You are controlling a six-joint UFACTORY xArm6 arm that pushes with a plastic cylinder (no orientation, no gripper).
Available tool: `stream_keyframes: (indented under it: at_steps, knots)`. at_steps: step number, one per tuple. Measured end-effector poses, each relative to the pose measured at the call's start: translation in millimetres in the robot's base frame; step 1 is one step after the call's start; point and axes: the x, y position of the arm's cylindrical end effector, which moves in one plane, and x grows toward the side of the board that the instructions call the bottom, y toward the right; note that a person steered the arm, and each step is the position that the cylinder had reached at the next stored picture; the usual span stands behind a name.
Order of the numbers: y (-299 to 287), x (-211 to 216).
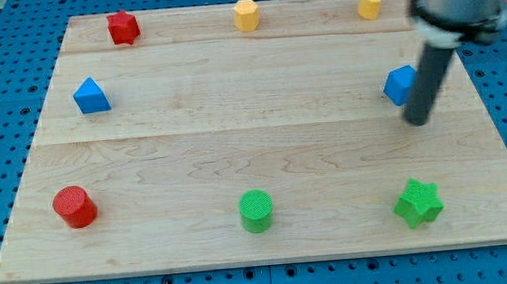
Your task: Move the blue cube diagonal to the yellow heart
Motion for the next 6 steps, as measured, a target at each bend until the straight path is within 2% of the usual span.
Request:
stream_keyframes:
  at_steps: [1, 2, 3, 4, 5, 6]
  knots:
    - [15, -30]
    - [-77, -59]
    - [-92, -92]
    - [-52, -100]
    - [-67, -125]
    - [-130, -121]
